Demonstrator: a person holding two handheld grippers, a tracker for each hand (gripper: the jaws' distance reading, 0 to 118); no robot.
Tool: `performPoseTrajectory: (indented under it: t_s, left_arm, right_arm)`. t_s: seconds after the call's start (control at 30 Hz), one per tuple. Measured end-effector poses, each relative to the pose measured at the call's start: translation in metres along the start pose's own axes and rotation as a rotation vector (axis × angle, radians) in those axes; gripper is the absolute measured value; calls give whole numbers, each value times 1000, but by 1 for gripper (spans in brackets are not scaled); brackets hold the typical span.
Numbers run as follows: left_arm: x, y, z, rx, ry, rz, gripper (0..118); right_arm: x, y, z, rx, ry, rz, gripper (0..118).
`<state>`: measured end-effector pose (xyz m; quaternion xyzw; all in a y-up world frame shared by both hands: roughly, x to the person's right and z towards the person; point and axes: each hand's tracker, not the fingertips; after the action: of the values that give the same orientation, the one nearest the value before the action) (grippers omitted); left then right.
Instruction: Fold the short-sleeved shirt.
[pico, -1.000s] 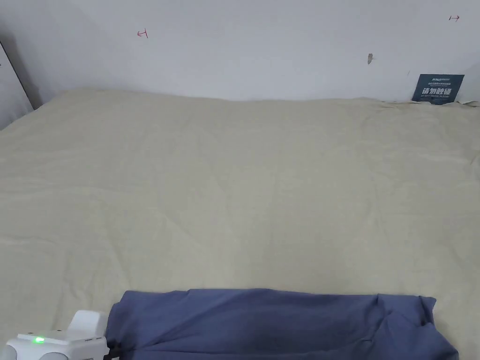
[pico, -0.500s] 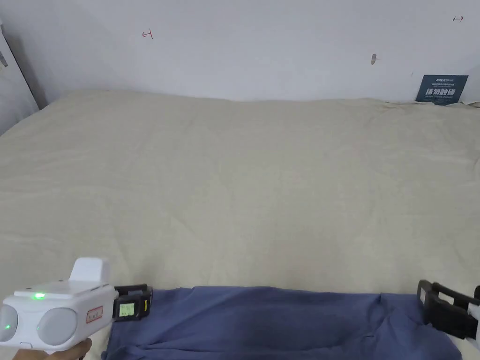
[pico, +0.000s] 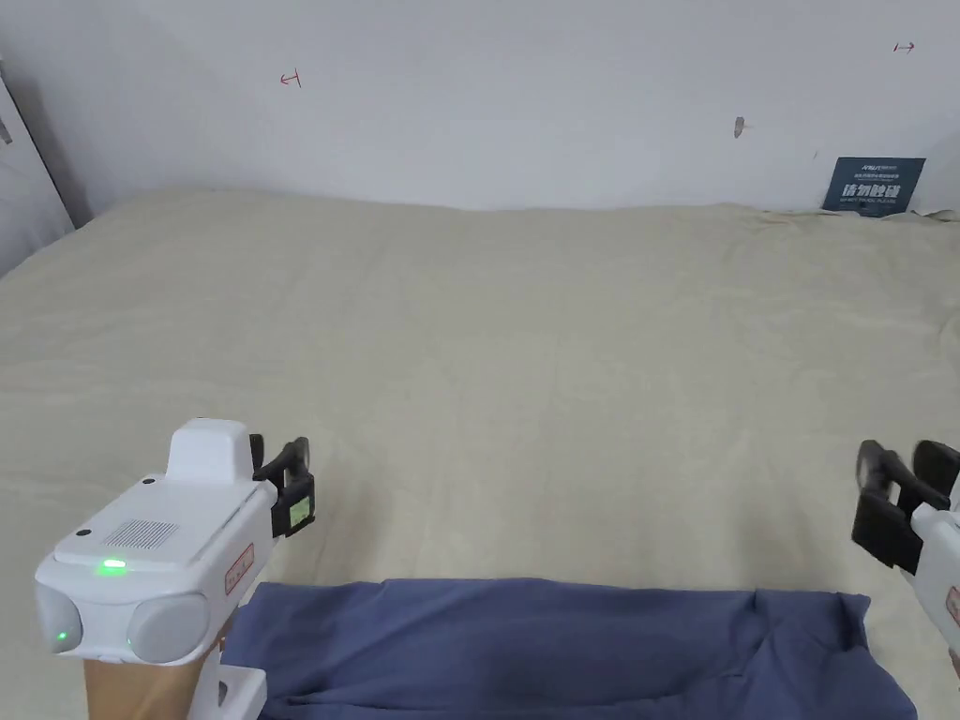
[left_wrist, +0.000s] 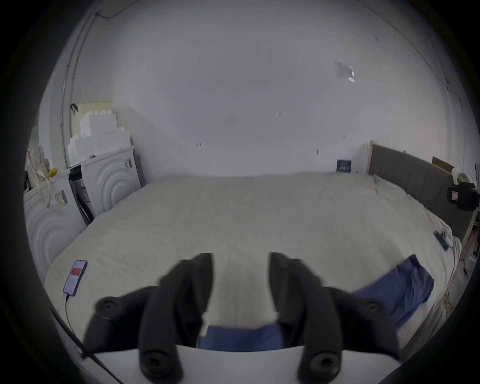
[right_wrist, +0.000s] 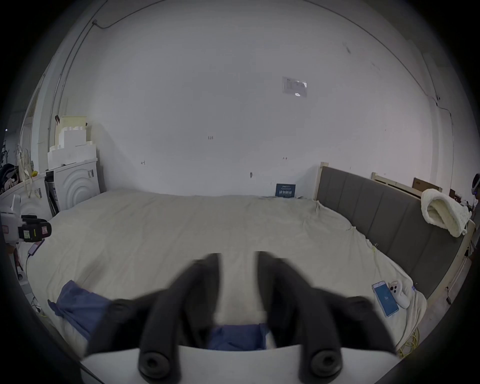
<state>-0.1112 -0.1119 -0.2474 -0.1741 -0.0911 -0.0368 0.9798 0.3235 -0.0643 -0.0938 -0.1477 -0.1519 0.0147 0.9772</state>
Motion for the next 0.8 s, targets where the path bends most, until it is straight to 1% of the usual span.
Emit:
performPoseTrajectory:
  t_s: [0.03,0.07,0.13,0.3,0.47,0.67,0.7,0.8]
  left_arm:
    - [1,-2,1,14,1,9,22]
    - [1,-3,1,20,-5,15,15]
    - [1,-6,2,36,-16,33,0]
    - [-2,-10,3,11,-37,42,0]
    - [-10,-16,0,-61,-57,51,0]
    - [-46,-32,-21,-340,-154,143,0]
    - [-54,-36,-24,-359,-164,169,0]
    - [-73,-50,-35,-489,-204,226,0]
  right_arm:
    - [-1,0,1,12,-9,4,9]
    - [-2,0,1,22,-16,7,3]
    - [1,-1,-1,22,-1,4,1]
    - [-1,-3,0,33,-10,16,0]
    - [0,-1,-2,34,-3,17,0]
    - [0,2,-1,30,8,14,0]
    - [0,2,-1,30,9,13,0]
    - [1,2,0,29,7,17,0]
